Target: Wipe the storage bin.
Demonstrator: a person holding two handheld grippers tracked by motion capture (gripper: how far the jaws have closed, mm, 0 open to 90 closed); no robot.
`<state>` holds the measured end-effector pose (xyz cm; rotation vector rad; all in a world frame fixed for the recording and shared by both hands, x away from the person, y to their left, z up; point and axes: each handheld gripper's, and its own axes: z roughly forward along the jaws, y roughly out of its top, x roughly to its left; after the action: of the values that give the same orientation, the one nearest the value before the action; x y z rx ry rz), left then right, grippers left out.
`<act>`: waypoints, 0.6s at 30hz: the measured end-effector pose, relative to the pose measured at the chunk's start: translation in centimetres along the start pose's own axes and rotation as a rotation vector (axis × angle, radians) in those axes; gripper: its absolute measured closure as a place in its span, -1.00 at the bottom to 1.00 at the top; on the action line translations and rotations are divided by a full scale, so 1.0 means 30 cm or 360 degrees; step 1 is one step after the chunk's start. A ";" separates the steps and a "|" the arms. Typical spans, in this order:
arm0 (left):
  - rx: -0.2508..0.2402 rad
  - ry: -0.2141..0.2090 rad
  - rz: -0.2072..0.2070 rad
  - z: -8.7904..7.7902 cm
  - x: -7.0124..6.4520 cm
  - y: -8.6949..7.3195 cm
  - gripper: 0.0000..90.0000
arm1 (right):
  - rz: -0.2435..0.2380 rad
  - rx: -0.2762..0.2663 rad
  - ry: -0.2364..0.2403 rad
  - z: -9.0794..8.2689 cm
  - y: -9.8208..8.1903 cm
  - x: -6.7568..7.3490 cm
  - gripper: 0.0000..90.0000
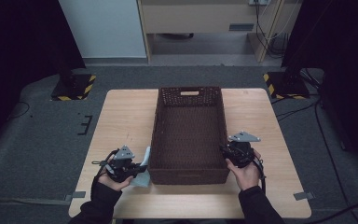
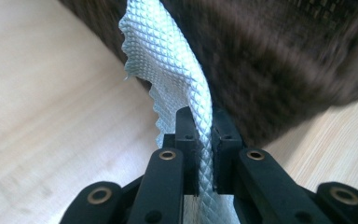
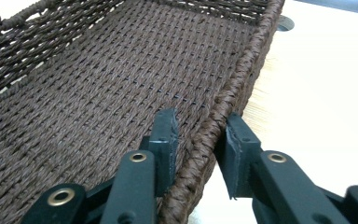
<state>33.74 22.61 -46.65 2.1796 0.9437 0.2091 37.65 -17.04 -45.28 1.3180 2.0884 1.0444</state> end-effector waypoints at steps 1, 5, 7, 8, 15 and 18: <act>0.0002 0.0007 0.0003 0.000 0.001 0.000 0.84 | 0.0014 0.0001 -0.0010 0.003 0.003 0.002 0.58; -0.0057 0.0044 -0.0003 -0.036 0.012 0.015 0.84 | 0.0055 0.0013 -0.0070 0.010 0.012 0.016 0.60; -0.0102 0.0044 -0.0003 -0.062 0.012 0.024 0.84 | 0.0056 0.0024 -0.0096 0.009 0.013 0.026 0.60; -0.0125 0.0043 0.0003 -0.076 0.009 0.029 0.84 | 0.0057 0.0026 -0.0104 0.009 0.014 0.028 0.60; -0.0171 0.0043 0.0051 -0.127 -0.020 0.044 0.84 | 0.0001 -0.0019 -0.0070 0.005 0.006 0.012 0.14; -0.0122 0.0046 0.0051 -0.090 -0.029 0.019 0.84 | -0.0013 -0.0063 -0.0012 -0.013 -0.001 -0.011 -0.06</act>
<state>32.34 23.29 -44.20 2.1276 0.9023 0.2882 37.51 -17.47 -45.08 1.2916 2.0551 1.0705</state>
